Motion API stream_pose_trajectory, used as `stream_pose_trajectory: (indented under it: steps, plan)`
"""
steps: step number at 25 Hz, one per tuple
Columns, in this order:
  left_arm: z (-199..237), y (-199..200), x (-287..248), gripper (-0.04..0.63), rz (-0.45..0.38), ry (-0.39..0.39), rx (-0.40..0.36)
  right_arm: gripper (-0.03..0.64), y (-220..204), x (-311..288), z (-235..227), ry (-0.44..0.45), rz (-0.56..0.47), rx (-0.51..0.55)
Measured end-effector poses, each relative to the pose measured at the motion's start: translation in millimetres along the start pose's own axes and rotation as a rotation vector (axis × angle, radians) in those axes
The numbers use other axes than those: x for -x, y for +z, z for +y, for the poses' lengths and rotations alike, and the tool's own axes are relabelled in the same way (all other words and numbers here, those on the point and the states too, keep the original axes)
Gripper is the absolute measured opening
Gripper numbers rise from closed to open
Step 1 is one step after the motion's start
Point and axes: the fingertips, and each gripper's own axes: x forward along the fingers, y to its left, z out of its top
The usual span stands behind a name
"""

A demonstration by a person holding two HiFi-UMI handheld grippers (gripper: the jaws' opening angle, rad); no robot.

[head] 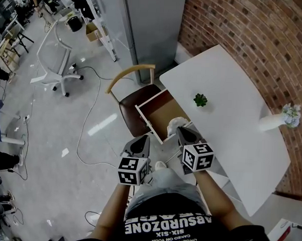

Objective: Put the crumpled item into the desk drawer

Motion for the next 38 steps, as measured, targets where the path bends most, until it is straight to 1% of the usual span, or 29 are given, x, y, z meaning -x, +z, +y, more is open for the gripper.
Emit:
stream_pose_trajectory:
  steps: [10, 15, 23, 28, 34, 38]
  plan:
    - [-4.6, 4.8, -24.8, 0.006, 0.007, 0.015, 0.018, 0.000, -6.3, -22.2, -19.4, 0.037, 0.067, -0.024]
    - [0.1, -2.6, -24.1, 0.006, 0.006, 0.040, 0.038, 0.000, -13.1, -30.3, -21.2, 0.052, 0.096, -0.019]
    - [17.2, -7.5, -25.6, 0.006, 0.019, 0.059, 0.065, 0.000, -21.8, -41.6, -17.9, 0.066, 0.132, -0.028]
    - [23.6, -2.2, -38.4, 0.006, 0.040, 0.039, 0.057, 0.000, -25.9, -53.4, -23.4, 0.050, 0.155, -0.046]
    - [30.0, 8.7, -57.6, 0.006, 0.075, -0.010, 0.018, 0.000, -33.6, -76.4, -28.7, 0.026, 0.190, -0.079]
    - [35.7, 3.9, -67.3, 0.006, 0.118, -0.034, 0.015, 0.000, -38.1, -90.3, -30.5, 0.013, 0.213, -0.096]
